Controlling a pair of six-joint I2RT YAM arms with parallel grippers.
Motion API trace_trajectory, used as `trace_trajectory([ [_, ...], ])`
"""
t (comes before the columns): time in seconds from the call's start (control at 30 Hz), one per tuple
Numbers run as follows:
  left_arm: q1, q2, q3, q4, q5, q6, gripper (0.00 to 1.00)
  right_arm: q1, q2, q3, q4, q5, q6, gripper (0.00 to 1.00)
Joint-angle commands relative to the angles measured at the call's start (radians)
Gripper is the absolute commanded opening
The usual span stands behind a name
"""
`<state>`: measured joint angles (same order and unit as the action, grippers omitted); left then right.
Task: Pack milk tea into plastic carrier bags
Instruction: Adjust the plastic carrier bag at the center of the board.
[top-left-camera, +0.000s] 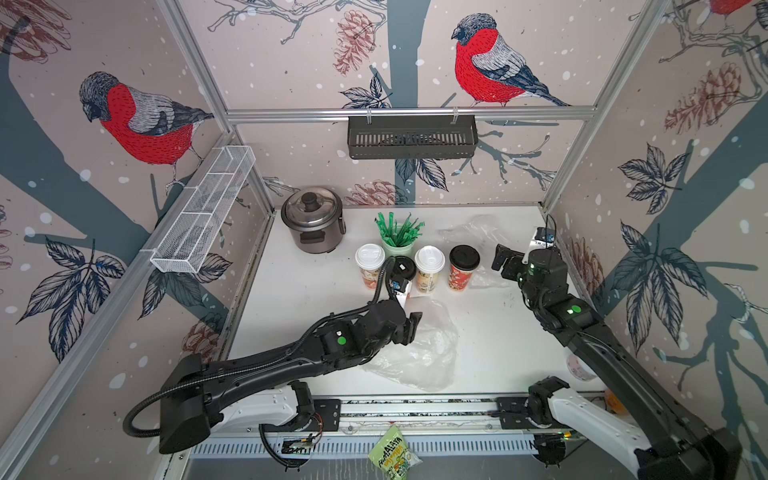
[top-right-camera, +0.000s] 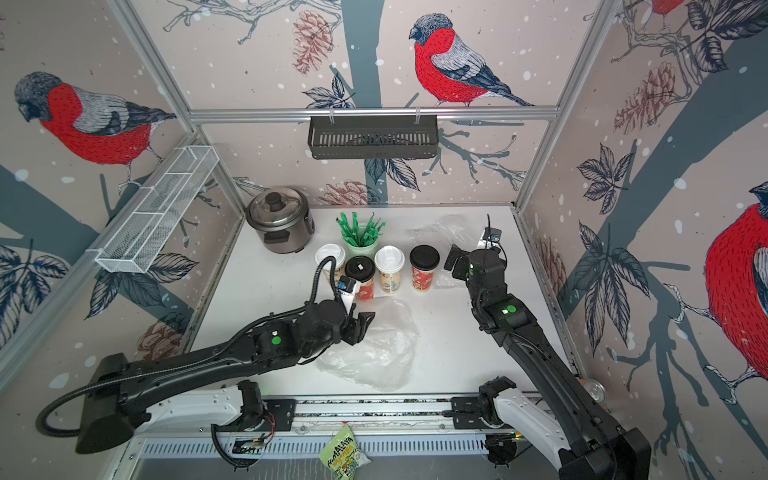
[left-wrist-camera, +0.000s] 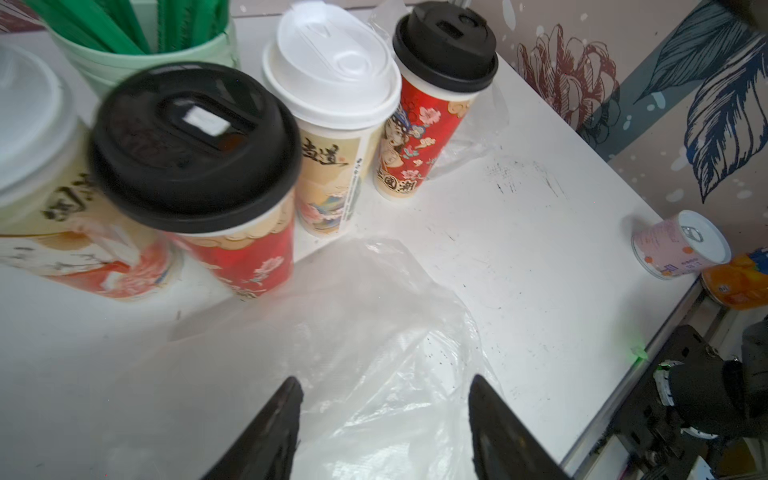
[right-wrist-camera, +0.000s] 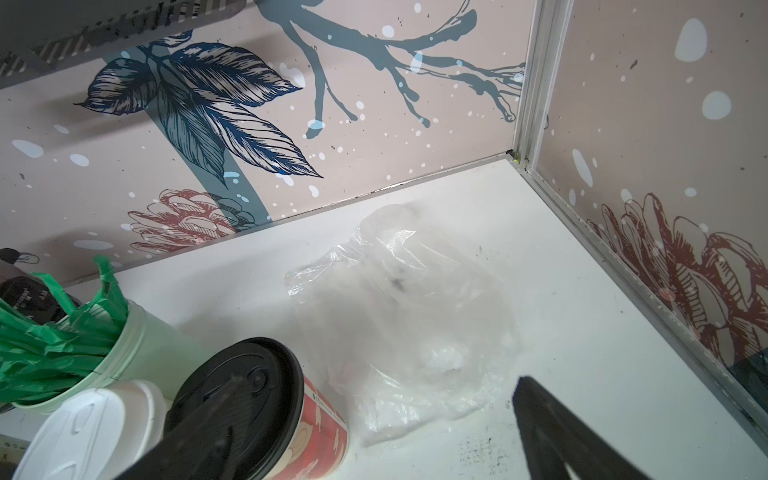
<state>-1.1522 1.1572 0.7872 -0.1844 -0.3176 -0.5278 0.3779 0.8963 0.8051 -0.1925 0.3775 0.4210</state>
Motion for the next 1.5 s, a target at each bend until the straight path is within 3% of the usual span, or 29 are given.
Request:
trace_trajectory([
  [0.0, -0.048, 0.104, 0.057, -0.005, 0.035, -0.073, 0.64, -0.004, -0.023, 0.025, -0.051, -0.007, 0.032, 0.99],
  [0.27, -0.098, 0.477, 0.311, -0.149, 0.160, -0.120, 0.61, -0.022, -0.098, 0.034, -0.087, -0.012, 0.042, 0.99],
  [0.43, -0.100, 0.612, 0.394, -0.154, 0.262, -0.119, 0.57, -0.028, -0.148, 0.014, -0.091, -0.025, 0.049, 0.99],
  [0.6, -0.100, 0.732, 0.487, -0.250, 0.269, -0.134, 0.57, -0.033, -0.196, -0.005, -0.094, -0.023, 0.057, 0.99],
  [0.93, -0.099, 0.822, 0.540, -0.309, 0.228, -0.185, 0.50, -0.036, -0.254, -0.035, -0.096, -0.019, 0.071, 0.99],
  [1.1, -0.099, 0.848, 0.561, -0.311, 0.229, -0.186, 0.29, -0.036, -0.263, -0.040, -0.094, -0.019, 0.074, 0.99],
  [1.2, -0.100, 0.841, 0.562, -0.306, 0.224, -0.189, 0.22, -0.036, -0.265, -0.041, -0.094, -0.019, 0.073, 0.99],
  [1.47, -0.100, 0.803, 0.562, -0.309, 0.210, -0.191, 0.25, -0.037, -0.263, -0.046, -0.090, -0.030, 0.078, 0.99],
])
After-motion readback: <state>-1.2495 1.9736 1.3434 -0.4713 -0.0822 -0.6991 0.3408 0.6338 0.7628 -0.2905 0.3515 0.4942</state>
